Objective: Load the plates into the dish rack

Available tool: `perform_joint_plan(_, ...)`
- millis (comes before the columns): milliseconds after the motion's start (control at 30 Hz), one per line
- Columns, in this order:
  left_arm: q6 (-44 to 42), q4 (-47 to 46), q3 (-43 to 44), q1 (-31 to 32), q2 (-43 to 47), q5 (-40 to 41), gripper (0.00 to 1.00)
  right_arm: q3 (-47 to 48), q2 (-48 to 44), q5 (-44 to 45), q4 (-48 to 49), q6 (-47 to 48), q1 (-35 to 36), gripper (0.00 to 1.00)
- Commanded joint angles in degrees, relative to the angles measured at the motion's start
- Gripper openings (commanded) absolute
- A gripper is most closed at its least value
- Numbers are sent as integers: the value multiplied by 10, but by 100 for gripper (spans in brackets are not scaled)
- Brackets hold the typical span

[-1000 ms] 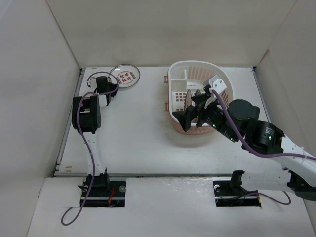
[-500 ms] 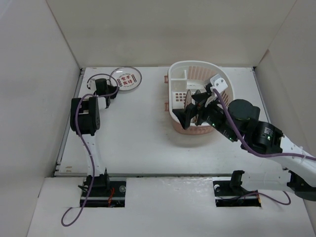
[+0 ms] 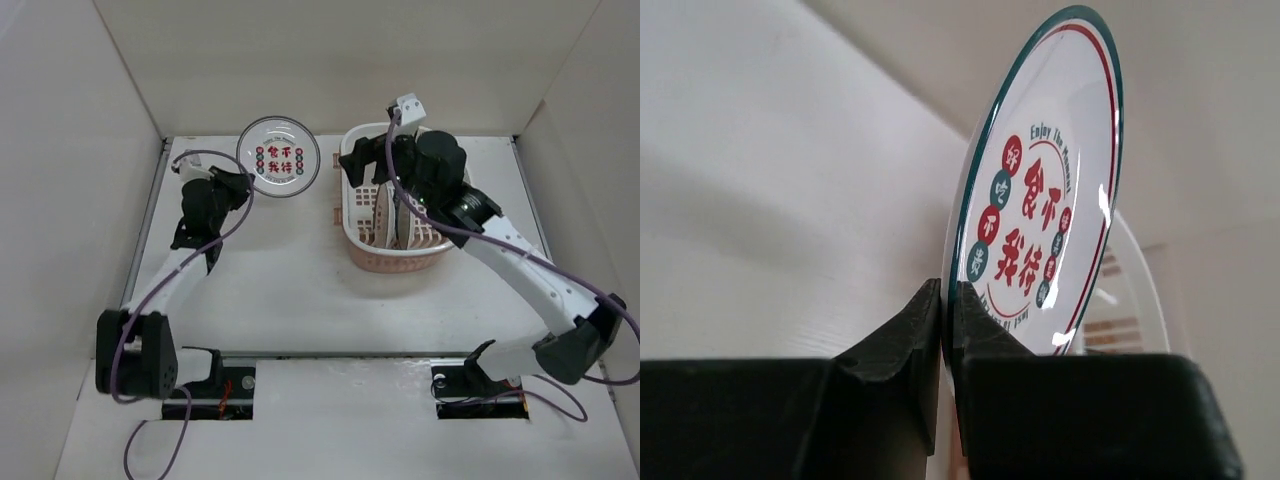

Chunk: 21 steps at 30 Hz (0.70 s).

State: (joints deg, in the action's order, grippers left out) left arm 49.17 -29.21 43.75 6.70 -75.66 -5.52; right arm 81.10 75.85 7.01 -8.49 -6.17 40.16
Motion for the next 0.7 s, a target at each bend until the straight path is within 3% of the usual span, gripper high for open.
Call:
perform_joint_plan(0, -60, -38, -9, 2, 109, -25, 0, 55, 38, -171, 78, 3, -62, 99)
perform_joint_plan(133, -94, 22, 19, 25, 179, -47, 0, 98, 80, -248, 78, 9, -93, 99)
perform_joint_plan(333, -49, -80, 25, 61, 173, -199, 0, 152, 143, -331, 30, 9, -125, 99)
perform_joint_plan(500, -10, -169, 2, 56, 173, -251, 0, 145, 148, -372, 30, -5, -141, 99)
perform_joint_plan(633, -3, -196, -5, 56, 173, -262, 0, 134, 148, -407, 30, -16, -162, 89)
perform_joint_plan(667, 3, -197, -5, 56, 173, -262, 0, 134, 148, -414, 30, -23, -162, 77)
